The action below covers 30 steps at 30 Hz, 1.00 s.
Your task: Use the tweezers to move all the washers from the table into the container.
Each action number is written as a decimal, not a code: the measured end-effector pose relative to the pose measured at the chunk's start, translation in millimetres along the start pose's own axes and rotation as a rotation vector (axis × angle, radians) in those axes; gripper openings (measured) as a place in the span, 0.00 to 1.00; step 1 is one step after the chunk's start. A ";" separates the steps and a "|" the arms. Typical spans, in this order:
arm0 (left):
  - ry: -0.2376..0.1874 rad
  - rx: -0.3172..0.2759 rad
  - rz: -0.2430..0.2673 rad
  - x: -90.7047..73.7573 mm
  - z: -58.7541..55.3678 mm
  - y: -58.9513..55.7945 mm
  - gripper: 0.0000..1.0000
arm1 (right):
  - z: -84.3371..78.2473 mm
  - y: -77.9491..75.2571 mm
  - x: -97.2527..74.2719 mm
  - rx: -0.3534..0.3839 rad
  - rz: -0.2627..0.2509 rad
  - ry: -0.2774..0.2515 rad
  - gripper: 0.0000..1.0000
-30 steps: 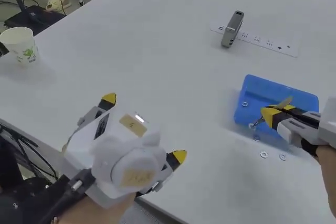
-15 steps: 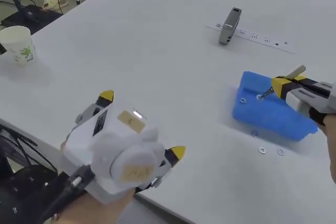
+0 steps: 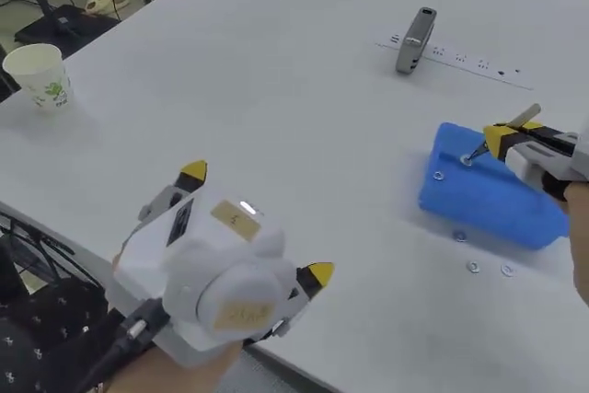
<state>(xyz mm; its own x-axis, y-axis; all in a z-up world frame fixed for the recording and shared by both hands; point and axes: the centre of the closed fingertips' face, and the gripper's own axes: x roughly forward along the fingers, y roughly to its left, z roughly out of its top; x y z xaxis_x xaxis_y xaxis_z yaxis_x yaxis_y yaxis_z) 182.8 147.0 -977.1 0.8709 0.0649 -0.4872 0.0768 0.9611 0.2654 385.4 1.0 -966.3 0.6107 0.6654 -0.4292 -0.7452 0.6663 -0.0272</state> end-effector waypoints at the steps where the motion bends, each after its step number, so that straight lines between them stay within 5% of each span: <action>1: 0.005 0.002 -0.001 0.3 -0.8 -0.2 0.98 | -2.0 -0.2 2.9 0.002 0.000 0.004 0.01; 8: 0.012 0.005 -0.005 0.7 -2.0 -1.0 0.98 | -14.2 0.2 17.3 0.008 0.001 0.037 0.01; 30: 0.015 0.005 -0.011 1.0 -1.9 -2.3 0.98 | -35.9 3.7 21.9 -0.016 0.017 0.101 0.01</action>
<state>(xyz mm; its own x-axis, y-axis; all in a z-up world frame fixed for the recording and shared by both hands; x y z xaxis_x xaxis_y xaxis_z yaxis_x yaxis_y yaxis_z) 182.5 145.3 -979.7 0.8628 0.0587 -0.5021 0.0885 0.9604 0.2643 386.4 5.9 -1008.1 0.5687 0.6387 -0.5183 -0.7597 0.6494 -0.0334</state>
